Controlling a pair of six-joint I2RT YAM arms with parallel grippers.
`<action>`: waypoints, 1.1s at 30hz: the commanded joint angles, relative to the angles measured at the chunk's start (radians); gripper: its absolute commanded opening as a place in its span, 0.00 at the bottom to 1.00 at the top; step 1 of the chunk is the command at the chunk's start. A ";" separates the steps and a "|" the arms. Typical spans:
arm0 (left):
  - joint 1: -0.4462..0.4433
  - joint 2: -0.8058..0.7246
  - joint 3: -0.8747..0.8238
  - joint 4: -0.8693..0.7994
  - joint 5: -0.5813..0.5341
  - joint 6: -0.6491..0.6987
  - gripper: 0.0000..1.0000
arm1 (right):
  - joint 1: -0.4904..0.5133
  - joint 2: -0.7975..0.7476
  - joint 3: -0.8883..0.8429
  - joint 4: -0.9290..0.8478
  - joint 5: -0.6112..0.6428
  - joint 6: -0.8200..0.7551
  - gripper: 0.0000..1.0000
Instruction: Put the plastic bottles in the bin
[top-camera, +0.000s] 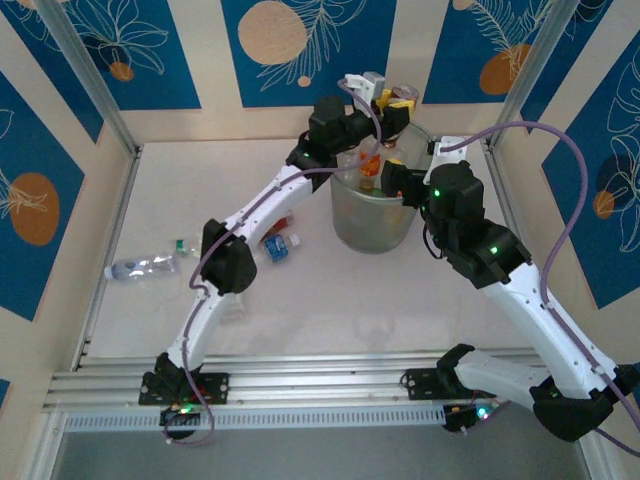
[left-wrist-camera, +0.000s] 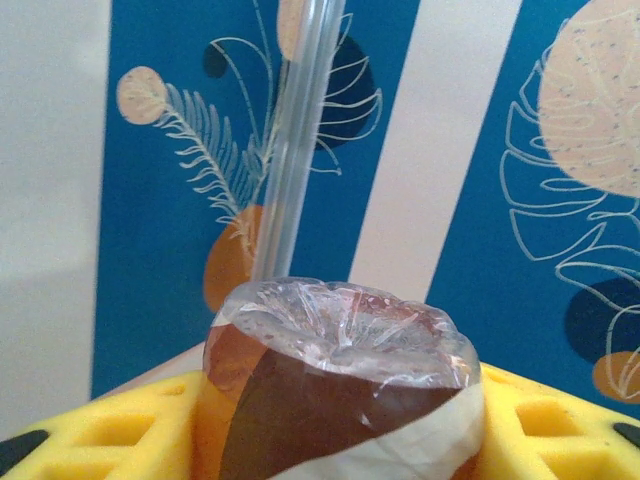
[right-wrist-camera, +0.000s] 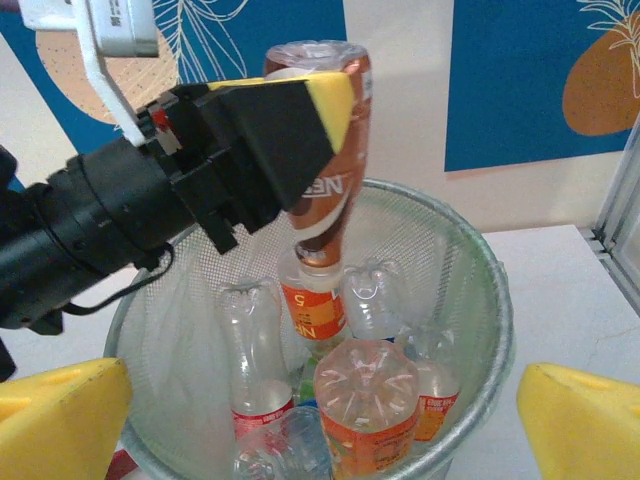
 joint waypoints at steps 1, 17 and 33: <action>-0.014 0.050 0.045 0.103 0.015 -0.084 0.53 | 0.009 -0.021 -0.004 0.005 0.031 0.021 0.99; -0.023 0.149 0.104 0.077 -0.081 -0.052 0.69 | 0.011 -0.076 -0.032 0.000 0.048 0.010 0.99; -0.022 0.090 0.105 0.039 -0.079 -0.003 0.77 | 0.010 -0.078 -0.030 -0.003 0.039 0.014 0.99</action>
